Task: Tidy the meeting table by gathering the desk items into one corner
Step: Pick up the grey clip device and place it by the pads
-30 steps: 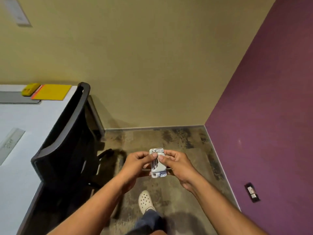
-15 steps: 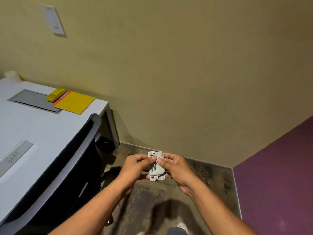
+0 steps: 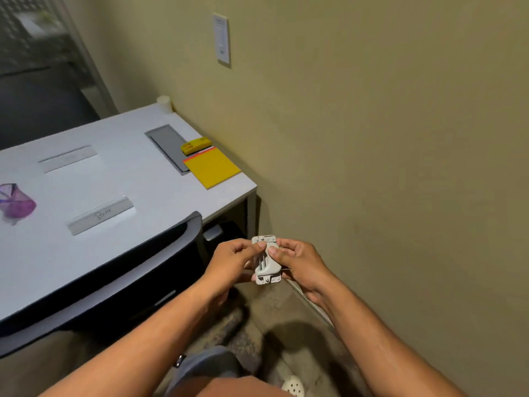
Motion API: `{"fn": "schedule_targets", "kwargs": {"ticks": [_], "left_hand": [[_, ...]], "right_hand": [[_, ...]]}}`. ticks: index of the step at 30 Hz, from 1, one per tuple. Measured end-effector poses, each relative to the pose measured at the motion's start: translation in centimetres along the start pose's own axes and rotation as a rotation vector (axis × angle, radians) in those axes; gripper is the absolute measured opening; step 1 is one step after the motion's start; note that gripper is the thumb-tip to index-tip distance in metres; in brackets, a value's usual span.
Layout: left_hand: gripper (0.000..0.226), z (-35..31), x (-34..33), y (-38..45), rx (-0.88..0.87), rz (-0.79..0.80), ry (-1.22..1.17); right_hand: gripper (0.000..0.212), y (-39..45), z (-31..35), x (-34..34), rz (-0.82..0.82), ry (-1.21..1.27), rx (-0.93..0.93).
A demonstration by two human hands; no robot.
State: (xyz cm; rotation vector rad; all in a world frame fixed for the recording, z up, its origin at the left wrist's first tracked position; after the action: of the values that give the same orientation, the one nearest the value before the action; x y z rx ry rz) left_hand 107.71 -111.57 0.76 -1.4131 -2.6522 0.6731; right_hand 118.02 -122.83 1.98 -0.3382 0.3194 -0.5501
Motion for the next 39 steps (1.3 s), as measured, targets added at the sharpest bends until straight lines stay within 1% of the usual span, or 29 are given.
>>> {"fn": "schedule_targets", "kwargs": {"ticks": [2, 5, 10, 12, 17, 20, 23, 28, 30, 33, 35, 39], "left_hand": [[0.016, -1.2, 1.0, 0.8, -0.026, -0.090, -0.021], [0.016, -3.7, 2.6, 2.6, -0.065, -0.175, -0.008], [0.018, -8.0, 6.6, 7.4, -0.059, -0.289, -0.080], [0.019, -9.9, 8.2, 9.2, -0.047, -0.287, -0.147], [0.016, -15.1, 11.8, 13.4, -0.047, -0.195, -0.239], [0.017, -17.5, 14.6, 15.4, -0.089, -0.228, -0.250], [0.019, -18.6, 17.4, 16.5, -0.100, -0.274, -0.253], [0.021, -18.5, 20.6, 18.5, -0.085, -0.341, -0.275], [0.022, -18.3, 21.8, 19.3, -0.088, -0.376, -0.306], [0.020, -17.9, 23.5, 20.7, -0.095, -0.441, -0.361], [0.019, -17.7, 24.5, 22.0, -0.115, -0.477, -0.390], [0.022, -17.4, 26.5, 25.0, -0.142, -0.556, -0.408]], "right_hand": [[0.022, 2.3, 1.0, -0.5, 0.065, -0.017, -0.020], [0.025, 6.3, 2.6, -1.2, 0.146, -0.036, -0.039], [0.021, 13.6, 7.0, -3.6, 0.251, -0.116, -0.012], [0.023, 16.0, 9.1, -4.8, 0.279, -0.135, 0.001], [0.031, 21.7, 15.5, -7.3, 0.321, -0.210, 0.046], [0.030, 24.8, 18.0, -9.5, 0.346, -0.218, 0.058], [0.028, 27.3, 18.5, -11.8, 0.348, -0.221, 0.054], [0.027, 31.3, 18.1, -14.0, 0.320, -0.230, 0.037], [0.032, 33.1, 18.1, -14.6, 0.304, -0.261, 0.046], [0.046, 35.8, 18.0, -15.2, 0.281, -0.381, 0.068], [0.046, 37.5, 18.0, -15.9, 0.282, -0.492, 0.128], [0.043, 41.0, 17.9, -16.4, 0.229, -0.733, 0.295]]}}
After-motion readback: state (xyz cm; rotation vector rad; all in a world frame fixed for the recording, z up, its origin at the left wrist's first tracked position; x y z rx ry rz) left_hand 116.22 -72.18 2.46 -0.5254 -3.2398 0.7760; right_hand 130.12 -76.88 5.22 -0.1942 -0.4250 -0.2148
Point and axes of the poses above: each hand's wrist, its own y-axis towards the middle knuckle, its own x-axis out of the back of the hand, z = x × y, the point moved 8 cm from there along y, towards the middle knuckle, and after that the axes turned 5 degrees about z, right-handed, at the moved point
